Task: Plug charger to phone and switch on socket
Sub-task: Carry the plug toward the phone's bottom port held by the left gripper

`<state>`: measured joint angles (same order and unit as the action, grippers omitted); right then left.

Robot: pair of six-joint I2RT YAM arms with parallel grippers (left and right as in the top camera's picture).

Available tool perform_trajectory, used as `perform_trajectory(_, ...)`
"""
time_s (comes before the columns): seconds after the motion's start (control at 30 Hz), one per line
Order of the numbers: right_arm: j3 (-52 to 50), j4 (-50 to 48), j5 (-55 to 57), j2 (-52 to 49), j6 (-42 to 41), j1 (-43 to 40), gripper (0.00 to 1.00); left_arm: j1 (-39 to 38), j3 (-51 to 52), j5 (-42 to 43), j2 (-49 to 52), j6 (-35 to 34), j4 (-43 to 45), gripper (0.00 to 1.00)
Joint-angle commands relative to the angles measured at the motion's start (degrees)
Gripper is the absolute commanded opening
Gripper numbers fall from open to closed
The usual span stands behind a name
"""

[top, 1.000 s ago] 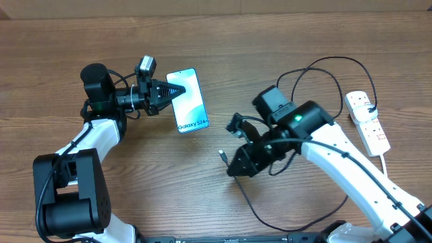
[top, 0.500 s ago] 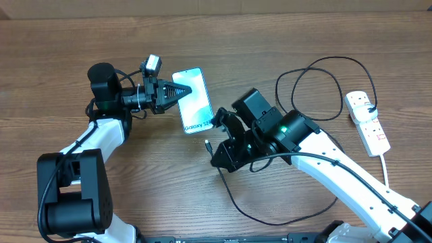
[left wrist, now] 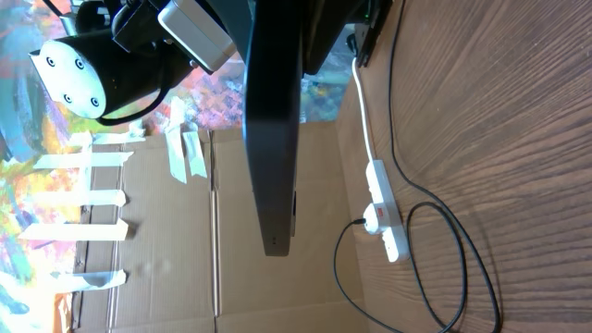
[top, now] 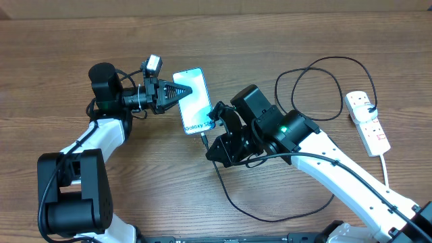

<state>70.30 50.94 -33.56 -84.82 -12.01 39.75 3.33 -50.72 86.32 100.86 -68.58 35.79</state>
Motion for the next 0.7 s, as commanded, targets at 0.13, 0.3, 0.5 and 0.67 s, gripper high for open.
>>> perform_trajectory(0.13, 1.0, -2.0, 0.5, -0.2, -0.3, 0.0, 0.04, -0.5, -1.6, 0.7, 0.3, 1.3, 0.0, 0.04)
perform_trajectory(0.3, 1.0, -1.2, 0.5, -0.2, -0.3, 0.0, 0.04, -0.5, -1.6, 0.7, 0.3, 1.3, 0.0, 0.04)
perform_trajectory(0.5, 1.0, -0.7, 0.5, -0.2, -0.3, 0.0, 0.04, -0.5, -1.6, 0.7, 0.3, 1.2, 0.0, 0.04)
perform_trajectory(0.67, 1.0, -0.8, 1.6, -0.2, -0.3, 0.0, 0.04, -0.5, -1.6, 0.7, 0.3, -0.5, 0.0, 0.04)
